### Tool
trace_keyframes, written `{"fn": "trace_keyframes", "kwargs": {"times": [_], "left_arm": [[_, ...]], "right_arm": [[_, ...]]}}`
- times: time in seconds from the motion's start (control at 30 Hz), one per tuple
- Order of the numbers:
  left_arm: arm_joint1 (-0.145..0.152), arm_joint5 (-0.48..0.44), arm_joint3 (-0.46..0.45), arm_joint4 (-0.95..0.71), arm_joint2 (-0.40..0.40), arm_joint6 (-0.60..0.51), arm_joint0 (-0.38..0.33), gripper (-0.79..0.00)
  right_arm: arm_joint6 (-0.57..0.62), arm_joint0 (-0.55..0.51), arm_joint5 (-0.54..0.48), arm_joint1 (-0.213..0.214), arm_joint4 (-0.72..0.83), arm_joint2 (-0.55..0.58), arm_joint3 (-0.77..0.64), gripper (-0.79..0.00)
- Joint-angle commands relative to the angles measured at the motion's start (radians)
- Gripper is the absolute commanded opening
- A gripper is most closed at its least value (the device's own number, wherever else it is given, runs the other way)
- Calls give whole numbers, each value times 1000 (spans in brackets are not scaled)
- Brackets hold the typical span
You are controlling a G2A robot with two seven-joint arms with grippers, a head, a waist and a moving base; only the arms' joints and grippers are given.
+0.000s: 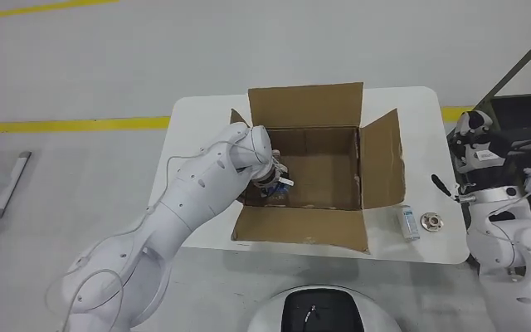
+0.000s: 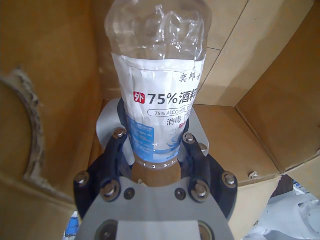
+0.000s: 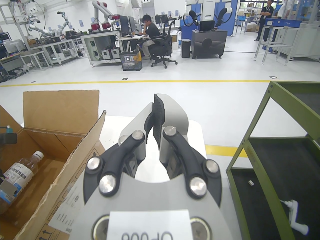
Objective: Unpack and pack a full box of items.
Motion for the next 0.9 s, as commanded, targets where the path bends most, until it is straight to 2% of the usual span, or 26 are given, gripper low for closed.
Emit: {"fn": "trace_keyframes", "kwargs": {"times": [0.0,0.07,0.1,0.13,0.4,0.57,0.73,0.87], "left_arm": [[-5,-1,11,10,0,-1,0,-653],[-10,-9,21,2,0,-9,0,-520],[-13,-10,25,3,0,-10,-1,-416],[-15,-11,30,3,0,-11,-1,-6],[-26,-15,48,-11,0,-16,-12,0],[-20,-7,24,-36,0,-7,-36,0],[5,3,-26,-53,0,3,-73,0],[43,28,-106,-69,0,28,-122,0]], "right_arm": [[-1,-1,1,0,0,0,-1,-785],[-2,-3,3,1,0,1,-2,-785],[-1,-5,3,1,1,1,-3,-785],[0,-6,4,1,2,1,-4,-785],[3,-13,8,3,2,2,-11,-785],[3,-15,9,4,3,0,-15,-785],[8,-16,8,5,2,-4,-18,-785],[12,-15,6,6,1,-6,-19,-785]]}}
